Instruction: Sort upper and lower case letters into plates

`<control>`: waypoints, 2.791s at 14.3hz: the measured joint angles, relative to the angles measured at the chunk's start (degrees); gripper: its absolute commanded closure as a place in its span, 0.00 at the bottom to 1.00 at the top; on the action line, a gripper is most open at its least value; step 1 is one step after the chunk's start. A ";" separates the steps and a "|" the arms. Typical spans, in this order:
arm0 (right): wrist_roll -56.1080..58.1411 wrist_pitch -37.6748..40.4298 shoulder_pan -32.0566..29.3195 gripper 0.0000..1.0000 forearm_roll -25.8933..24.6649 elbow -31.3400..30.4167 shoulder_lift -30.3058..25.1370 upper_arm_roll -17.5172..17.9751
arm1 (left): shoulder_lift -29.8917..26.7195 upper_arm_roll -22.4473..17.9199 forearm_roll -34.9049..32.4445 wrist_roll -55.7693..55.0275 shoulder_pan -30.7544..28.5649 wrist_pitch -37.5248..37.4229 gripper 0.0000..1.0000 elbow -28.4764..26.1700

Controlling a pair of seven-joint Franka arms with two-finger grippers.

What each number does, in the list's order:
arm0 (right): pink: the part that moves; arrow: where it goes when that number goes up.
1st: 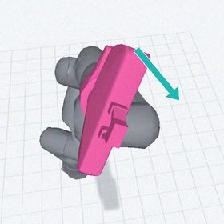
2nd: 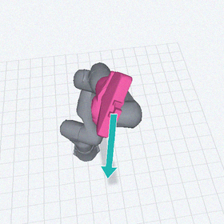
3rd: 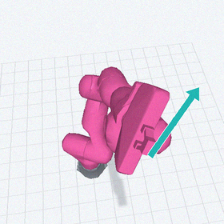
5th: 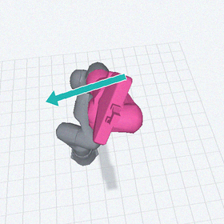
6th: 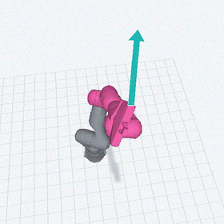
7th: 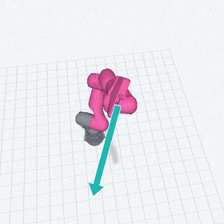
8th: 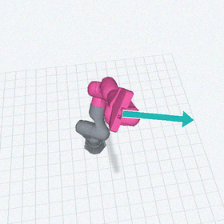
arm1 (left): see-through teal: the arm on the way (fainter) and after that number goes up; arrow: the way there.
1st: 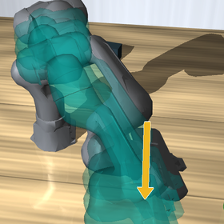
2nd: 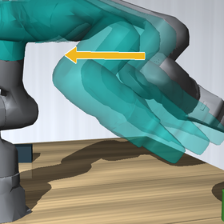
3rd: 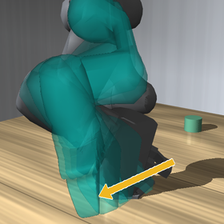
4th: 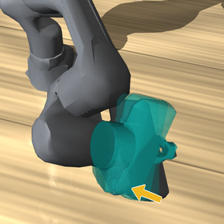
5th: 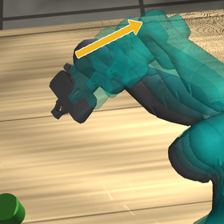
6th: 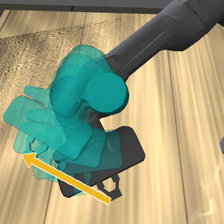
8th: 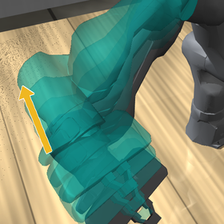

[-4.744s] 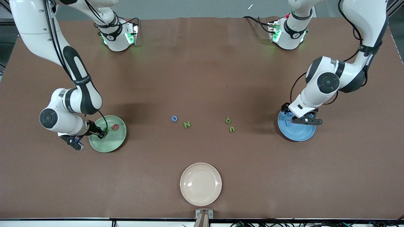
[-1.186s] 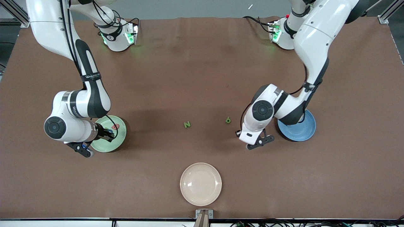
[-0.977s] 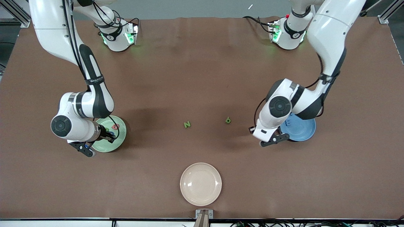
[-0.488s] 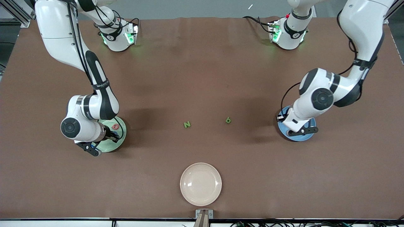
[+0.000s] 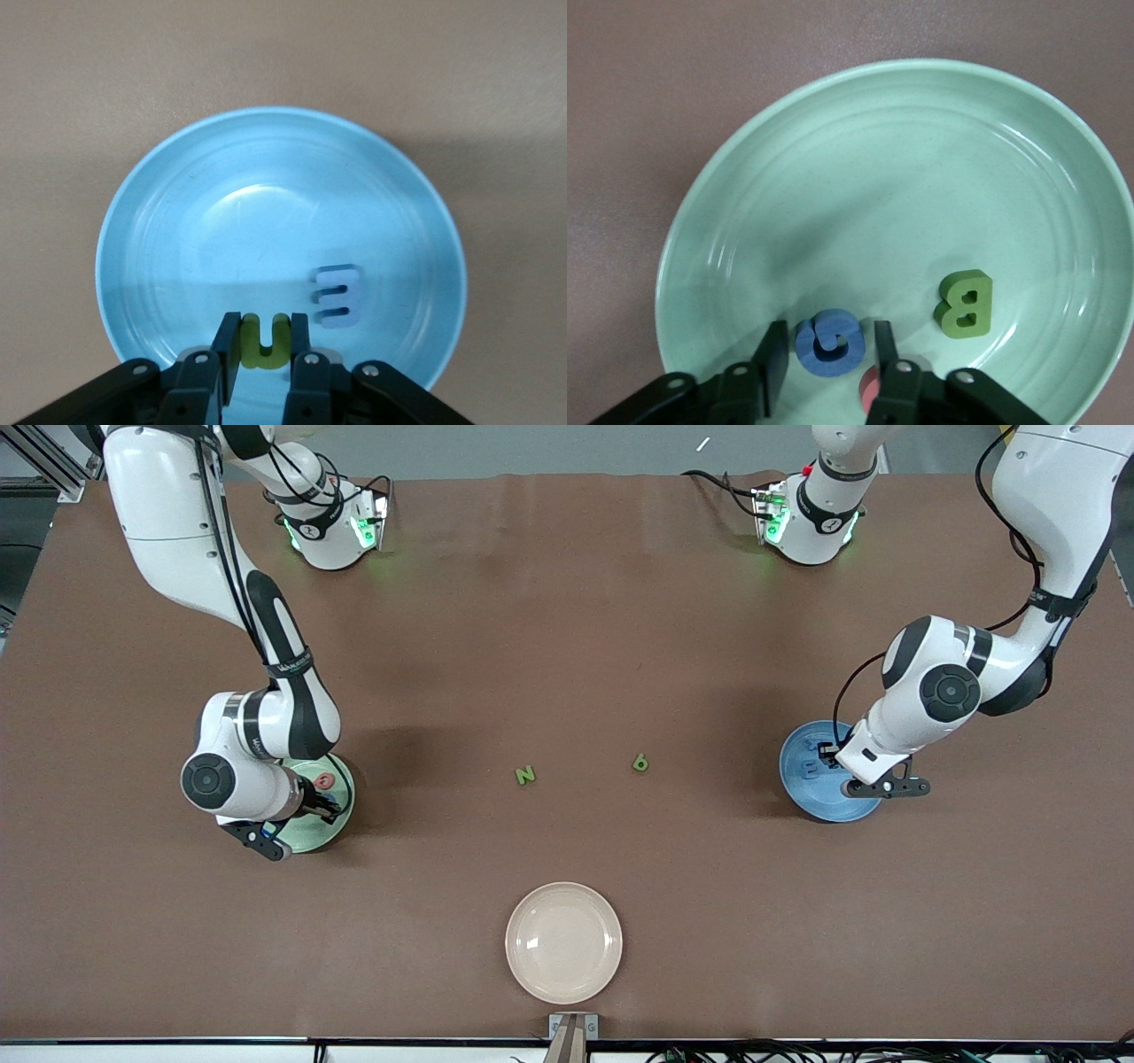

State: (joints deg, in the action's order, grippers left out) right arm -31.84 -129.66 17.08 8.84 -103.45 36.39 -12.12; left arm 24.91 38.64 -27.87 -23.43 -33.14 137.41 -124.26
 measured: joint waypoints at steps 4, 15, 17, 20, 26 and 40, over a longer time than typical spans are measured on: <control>-0.78 10.69 0.03 0.00 0.16 4.79 -1.72 0.01 | 1.52 0.00 -3.47 0.00 -1.56 1.04 0.92 -1.77; -46.56 3.07 21.77 0.00 3.36 7.97 -2.36 3.24 | 2.56 0.04 -5.68 0.00 -3.53 1.56 0.77 -3.71; -51.52 -2.12 24.44 0.03 3.36 7.67 0.53 3.22 | 2.56 0.04 -5.68 0.00 -3.53 1.61 0.25 -3.72; -55.55 -5.37 26.49 0.10 3.36 7.70 3.75 3.17 | 2.50 0.24 -5.77 1.89 -3.57 1.87 0.01 -3.54; -58.67 -6.18 27.99 0.30 3.36 7.89 5.16 3.16 | 1.60 9.83 -2.57 -0.08 -4.08 -1.80 0.01 0.67; -61.13 -6.54 28.19 0.55 3.33 13.00 8.73 2.88 | 15.36 -1.38 -1.04 -35.69 33.65 -5.54 0.01 20.52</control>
State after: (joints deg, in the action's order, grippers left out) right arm -92.98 -136.20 45.27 12.17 -90.45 45.13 -9.23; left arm 40.27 37.26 -28.91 -59.12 0.51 131.87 -103.74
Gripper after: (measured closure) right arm 0.542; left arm 0.004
